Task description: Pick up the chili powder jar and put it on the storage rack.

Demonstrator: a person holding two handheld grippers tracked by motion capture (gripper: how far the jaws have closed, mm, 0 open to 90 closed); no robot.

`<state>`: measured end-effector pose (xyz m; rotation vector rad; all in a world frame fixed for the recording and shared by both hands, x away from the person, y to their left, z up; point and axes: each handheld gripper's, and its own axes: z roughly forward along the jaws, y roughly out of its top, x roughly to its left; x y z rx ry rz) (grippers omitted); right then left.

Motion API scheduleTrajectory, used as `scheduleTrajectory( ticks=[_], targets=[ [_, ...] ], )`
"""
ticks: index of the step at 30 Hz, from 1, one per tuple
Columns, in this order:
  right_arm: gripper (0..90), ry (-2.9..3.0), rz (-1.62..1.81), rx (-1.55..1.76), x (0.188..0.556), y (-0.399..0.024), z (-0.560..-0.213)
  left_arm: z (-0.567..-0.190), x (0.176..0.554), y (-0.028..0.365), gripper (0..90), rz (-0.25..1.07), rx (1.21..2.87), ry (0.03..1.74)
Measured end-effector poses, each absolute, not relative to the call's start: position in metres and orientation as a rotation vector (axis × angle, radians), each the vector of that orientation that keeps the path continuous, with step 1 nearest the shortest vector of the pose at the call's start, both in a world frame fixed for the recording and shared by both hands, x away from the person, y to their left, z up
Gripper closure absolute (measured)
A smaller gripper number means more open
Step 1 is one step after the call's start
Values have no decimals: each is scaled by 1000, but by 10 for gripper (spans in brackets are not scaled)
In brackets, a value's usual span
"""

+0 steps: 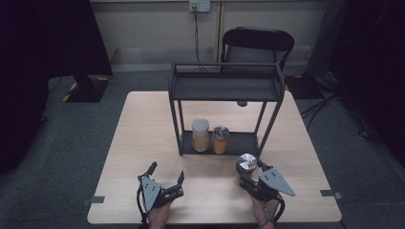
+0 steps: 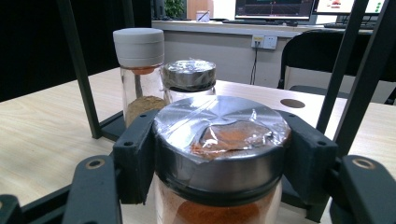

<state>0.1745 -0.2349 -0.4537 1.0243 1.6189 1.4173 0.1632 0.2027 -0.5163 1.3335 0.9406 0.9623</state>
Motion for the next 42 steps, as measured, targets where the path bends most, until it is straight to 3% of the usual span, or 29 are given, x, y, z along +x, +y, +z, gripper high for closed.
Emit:
scheduleTrajectory(
  ticks=[42],
  targets=[
    [351,1613,1402,1042,201,-224,-429,-516,163,203,7,962,1333,941]
  ],
)
